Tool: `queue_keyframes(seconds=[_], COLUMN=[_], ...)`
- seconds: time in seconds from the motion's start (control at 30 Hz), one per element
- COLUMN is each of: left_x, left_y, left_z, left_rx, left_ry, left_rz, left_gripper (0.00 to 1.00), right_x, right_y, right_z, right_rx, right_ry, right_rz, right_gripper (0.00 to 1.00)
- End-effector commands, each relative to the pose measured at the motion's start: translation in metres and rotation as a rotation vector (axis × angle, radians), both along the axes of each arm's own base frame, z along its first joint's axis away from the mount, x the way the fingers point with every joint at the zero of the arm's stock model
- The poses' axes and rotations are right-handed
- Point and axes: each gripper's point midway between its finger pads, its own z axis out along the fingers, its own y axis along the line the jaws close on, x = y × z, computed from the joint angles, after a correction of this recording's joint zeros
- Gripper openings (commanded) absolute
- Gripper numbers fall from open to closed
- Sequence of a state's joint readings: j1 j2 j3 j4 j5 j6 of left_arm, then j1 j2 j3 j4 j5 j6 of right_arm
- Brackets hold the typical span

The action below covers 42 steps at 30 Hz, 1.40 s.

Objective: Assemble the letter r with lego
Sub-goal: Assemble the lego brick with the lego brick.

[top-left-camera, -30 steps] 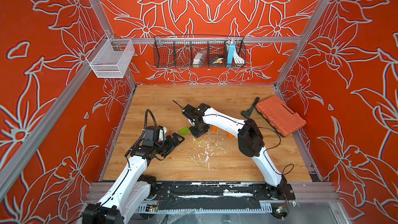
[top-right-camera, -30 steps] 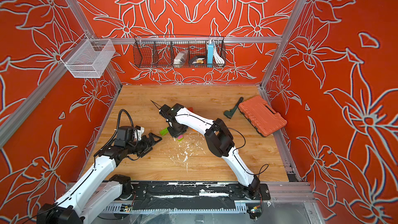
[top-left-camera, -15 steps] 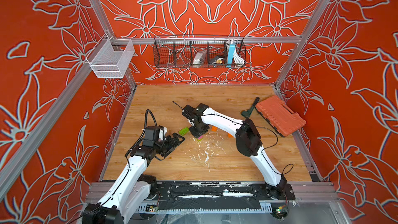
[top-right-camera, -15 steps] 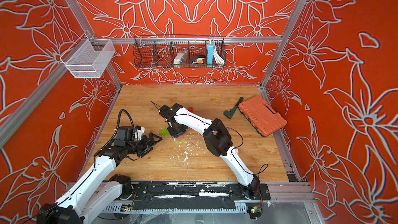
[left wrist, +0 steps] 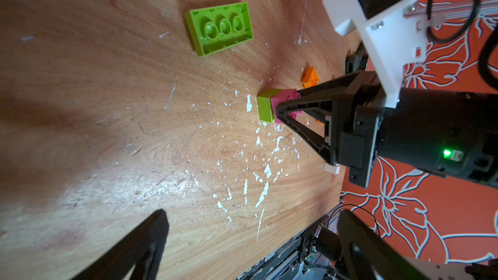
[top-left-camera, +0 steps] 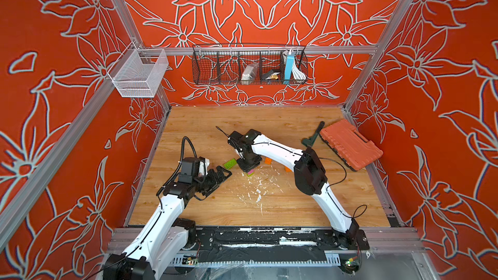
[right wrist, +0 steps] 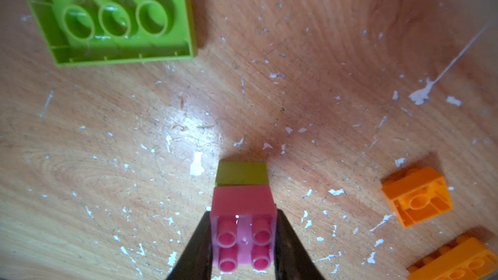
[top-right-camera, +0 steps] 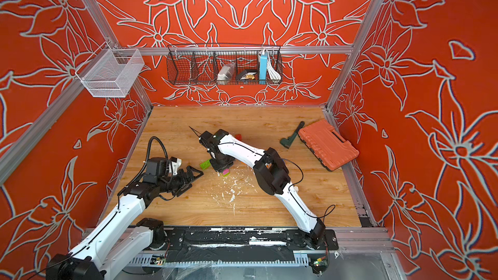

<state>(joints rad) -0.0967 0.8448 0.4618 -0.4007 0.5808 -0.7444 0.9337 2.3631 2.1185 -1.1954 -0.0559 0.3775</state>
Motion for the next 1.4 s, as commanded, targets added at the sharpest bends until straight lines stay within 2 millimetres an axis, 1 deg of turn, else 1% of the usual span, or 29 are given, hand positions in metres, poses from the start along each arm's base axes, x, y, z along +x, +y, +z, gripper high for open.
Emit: queue_keyframes(seconds=[0.0, 0.1, 0.27, 0.33, 0.43, 0.5, 0.53, 0.57, 0.63, 0.8, 0.83, 0.9, 0.93, 1.0, 1.03, 1.17, 1.2, 1.23, 1.37], left_x=[0.002, 0.002, 0.002, 0.002, 0.001, 0.001, 0.000, 0.000, -0.001, -0.002, -0.002, -0.003, -0.003, -0.004, -0.004, -0.006, -0.006, -0.006, -0.005], left_y=[0.001, 0.002, 0.003, 0.003, 0.002, 0.002, 0.003, 0.004, 0.006, 0.009, 0.009, 0.008, 0.008, 0.008, 0.009, 0.011, 0.012, 0.013, 0.017], left_z=[0.003, 0.003, 0.002, 0.002, 0.003, 0.006, 0.007, 0.009, 0.013, 0.021, 0.021, 0.022, 0.023, 0.025, 0.027, 0.036, 0.038, 0.039, 0.045], left_rx=[-0.008, -0.003, 0.000, -0.001, -0.004, 0.000, 0.004, 0.010, 0.025, 0.038, 0.036, 0.035, 0.034, 0.033, 0.034, 0.053, 0.062, 0.068, 0.120], left_ry=[-0.013, -0.011, -0.007, -0.007, -0.006, -0.011, -0.016, -0.021, -0.034, -0.056, -0.057, -0.055, -0.052, -0.055, -0.057, -0.075, -0.078, -0.081, -0.095], left_rz=[0.005, 0.017, 0.019, 0.017, 0.011, 0.010, 0.010, 0.012, 0.015, 0.028, 0.027, 0.026, 0.027, 0.027, 0.028, 0.031, 0.031, 0.030, 0.009], left_gripper=[0.98, 0.98, 0.98, 0.98, 0.98, 0.98, 0.98, 0.98, 0.98, 0.98, 0.98, 0.98, 0.98, 0.98, 0.98, 0.98, 0.98, 0.98, 0.98], right_x=[-0.010, -0.014, -0.024, -0.030, -0.042, -0.053, -0.053, -0.056, -0.058, -0.048, -0.046, -0.042, -0.039, -0.030, -0.027, -0.011, -0.009, -0.008, -0.014], right_y=[-0.017, -0.020, -0.023, -0.024, -0.029, -0.038, -0.036, -0.038, -0.039, -0.030, -0.029, -0.024, -0.023, -0.017, -0.014, -0.008, -0.008, -0.007, -0.011], right_z=[-0.028, -0.036, -0.047, -0.053, -0.069, -0.080, -0.086, -0.089, -0.090, -0.062, -0.058, -0.050, -0.045, -0.029, -0.022, 0.019, 0.028, 0.036, 0.065], right_rx=[-0.093, -0.112, -0.137, -0.141, -0.156, -0.184, -0.167, -0.169, -0.154, -0.090, -0.087, -0.076, -0.071, -0.047, -0.034, 0.029, 0.048, 0.068, 0.178], right_ry=[0.050, 0.048, 0.048, 0.056, 0.070, 0.085, 0.080, 0.086, 0.083, 0.019, 0.012, -0.005, -0.017, -0.050, -0.061, -0.125, -0.134, -0.141, -0.166], right_rz=[-0.032, -0.058, -0.051, -0.048, -0.037, -0.032, -0.030, -0.028, -0.007, 0.038, 0.034, 0.022, 0.015, -0.003, -0.010, -0.033, -0.037, -0.040, -0.040], right_gripper=[0.00, 0.00, 0.00, 0.00, 0.00, 0.00, 0.00, 0.00, 0.00, 0.00, 0.04, 0.22, 0.29, 0.47, 0.53, 0.74, 0.77, 0.78, 0.78])
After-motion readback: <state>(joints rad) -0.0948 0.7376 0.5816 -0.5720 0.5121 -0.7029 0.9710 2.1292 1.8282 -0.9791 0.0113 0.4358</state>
